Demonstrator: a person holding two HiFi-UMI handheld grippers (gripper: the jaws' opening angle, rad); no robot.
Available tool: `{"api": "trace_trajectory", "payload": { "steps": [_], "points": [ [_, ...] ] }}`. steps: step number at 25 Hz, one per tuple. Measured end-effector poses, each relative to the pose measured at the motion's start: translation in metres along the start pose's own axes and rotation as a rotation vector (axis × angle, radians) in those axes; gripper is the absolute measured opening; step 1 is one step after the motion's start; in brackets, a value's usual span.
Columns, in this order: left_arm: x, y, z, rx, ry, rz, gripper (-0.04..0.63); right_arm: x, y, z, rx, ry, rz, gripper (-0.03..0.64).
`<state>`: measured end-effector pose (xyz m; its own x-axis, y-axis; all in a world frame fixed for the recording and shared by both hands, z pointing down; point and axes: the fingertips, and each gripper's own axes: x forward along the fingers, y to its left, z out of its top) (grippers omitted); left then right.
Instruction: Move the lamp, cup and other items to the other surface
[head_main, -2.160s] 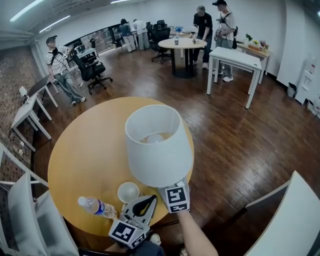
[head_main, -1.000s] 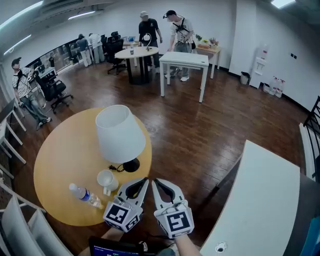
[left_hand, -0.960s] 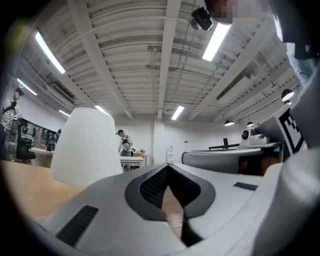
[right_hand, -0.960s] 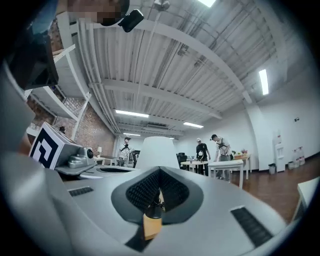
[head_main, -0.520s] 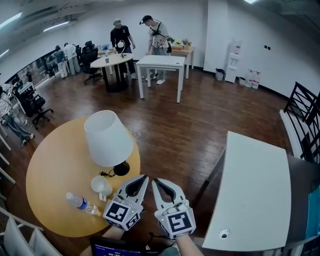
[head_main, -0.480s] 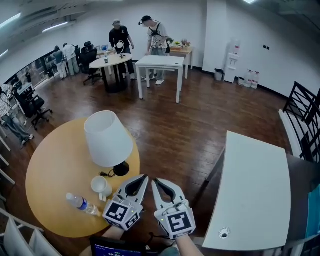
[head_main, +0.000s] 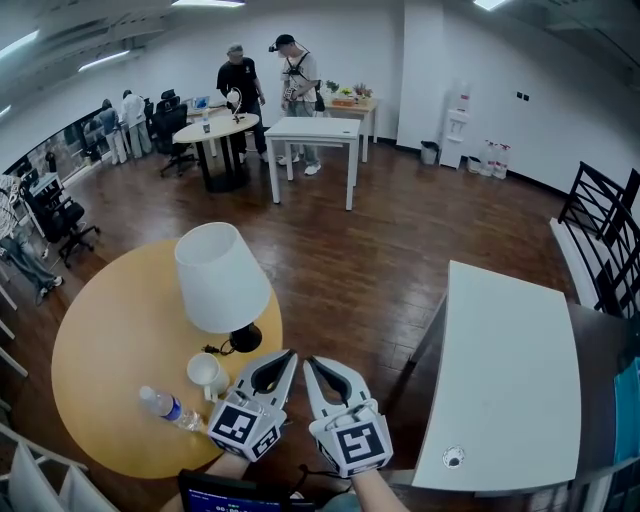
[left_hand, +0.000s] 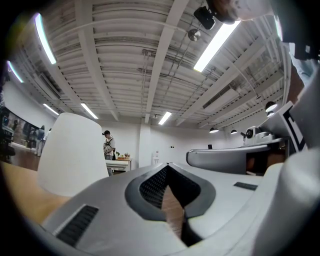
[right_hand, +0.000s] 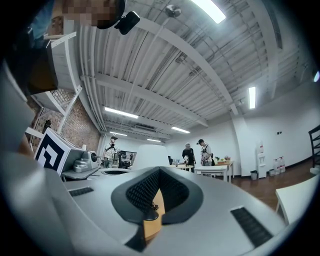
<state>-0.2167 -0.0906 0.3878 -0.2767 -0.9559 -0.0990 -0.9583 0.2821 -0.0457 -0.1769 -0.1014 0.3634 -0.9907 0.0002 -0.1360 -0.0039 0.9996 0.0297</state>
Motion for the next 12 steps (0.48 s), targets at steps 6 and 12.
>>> {"api": "trace_trajectory", "payload": {
  "steps": [6, 12],
  "points": [
    [-0.011, 0.0, 0.007, 0.001, -0.002, 0.001, 0.011, -0.003, 0.014, 0.005, -0.012, 0.018, 0.007, 0.003],
    [-0.016, -0.001, 0.013, 0.004, -0.015, -0.009, 0.011, -0.006, 0.016, 0.008, -0.018, 0.018, -0.01, 0.003]
  ]
}}
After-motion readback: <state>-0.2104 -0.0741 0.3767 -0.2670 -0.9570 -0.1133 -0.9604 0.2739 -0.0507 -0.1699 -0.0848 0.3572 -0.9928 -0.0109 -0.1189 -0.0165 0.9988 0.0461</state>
